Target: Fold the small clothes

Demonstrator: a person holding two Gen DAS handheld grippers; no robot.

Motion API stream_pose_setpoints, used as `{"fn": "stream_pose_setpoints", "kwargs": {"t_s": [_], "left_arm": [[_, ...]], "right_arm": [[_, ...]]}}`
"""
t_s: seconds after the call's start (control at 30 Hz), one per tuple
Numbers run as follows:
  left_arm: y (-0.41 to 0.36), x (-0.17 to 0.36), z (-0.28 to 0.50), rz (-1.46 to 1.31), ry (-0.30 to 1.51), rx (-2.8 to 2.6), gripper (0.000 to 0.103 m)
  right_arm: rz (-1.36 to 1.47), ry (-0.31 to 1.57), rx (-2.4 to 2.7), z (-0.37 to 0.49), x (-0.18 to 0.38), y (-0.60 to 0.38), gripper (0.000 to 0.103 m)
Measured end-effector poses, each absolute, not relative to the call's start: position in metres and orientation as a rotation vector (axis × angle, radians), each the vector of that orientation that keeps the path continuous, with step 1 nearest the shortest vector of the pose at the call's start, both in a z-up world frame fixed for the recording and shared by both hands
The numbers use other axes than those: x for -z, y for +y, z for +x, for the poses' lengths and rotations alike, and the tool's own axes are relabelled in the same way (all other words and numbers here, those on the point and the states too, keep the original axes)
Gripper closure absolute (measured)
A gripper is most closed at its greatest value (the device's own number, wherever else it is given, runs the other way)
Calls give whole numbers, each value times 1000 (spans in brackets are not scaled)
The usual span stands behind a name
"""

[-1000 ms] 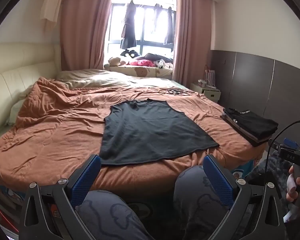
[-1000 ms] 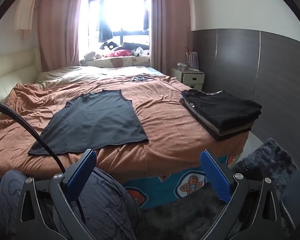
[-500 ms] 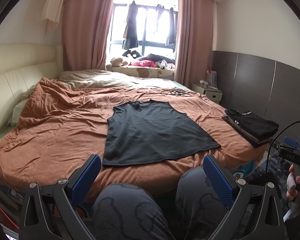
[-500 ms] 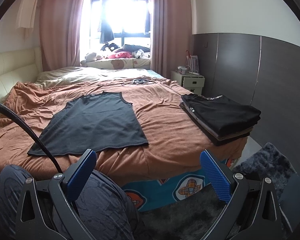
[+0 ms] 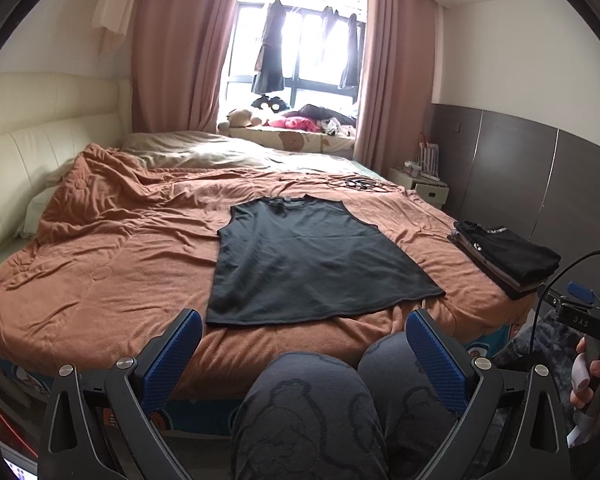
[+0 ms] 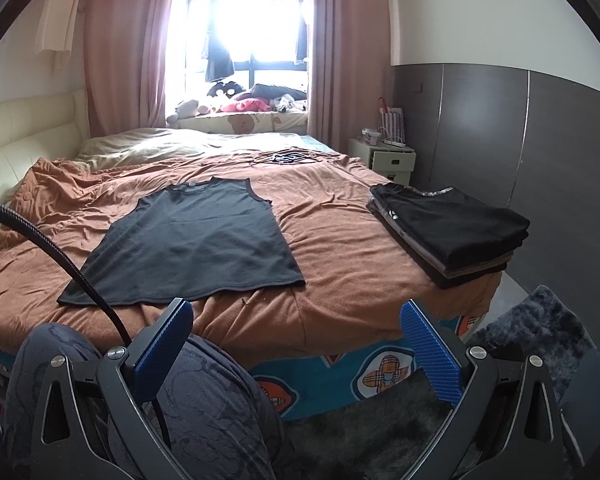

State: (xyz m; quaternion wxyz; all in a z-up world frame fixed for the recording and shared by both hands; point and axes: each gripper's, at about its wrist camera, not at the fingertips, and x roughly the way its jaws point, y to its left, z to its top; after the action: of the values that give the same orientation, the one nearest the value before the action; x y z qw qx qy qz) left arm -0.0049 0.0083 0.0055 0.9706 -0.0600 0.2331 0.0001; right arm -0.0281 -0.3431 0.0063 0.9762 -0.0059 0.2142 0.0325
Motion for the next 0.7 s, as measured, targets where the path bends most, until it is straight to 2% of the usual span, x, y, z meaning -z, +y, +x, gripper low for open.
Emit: {"fn": "stream_pose_setpoints", "kwargs": {"t_s": [0.7], "left_arm": [[9, -2, -8, -124, 448, 10, 0]], "right_arm": [[-28, 427, -66, -35, -9, -343, 0]]}}
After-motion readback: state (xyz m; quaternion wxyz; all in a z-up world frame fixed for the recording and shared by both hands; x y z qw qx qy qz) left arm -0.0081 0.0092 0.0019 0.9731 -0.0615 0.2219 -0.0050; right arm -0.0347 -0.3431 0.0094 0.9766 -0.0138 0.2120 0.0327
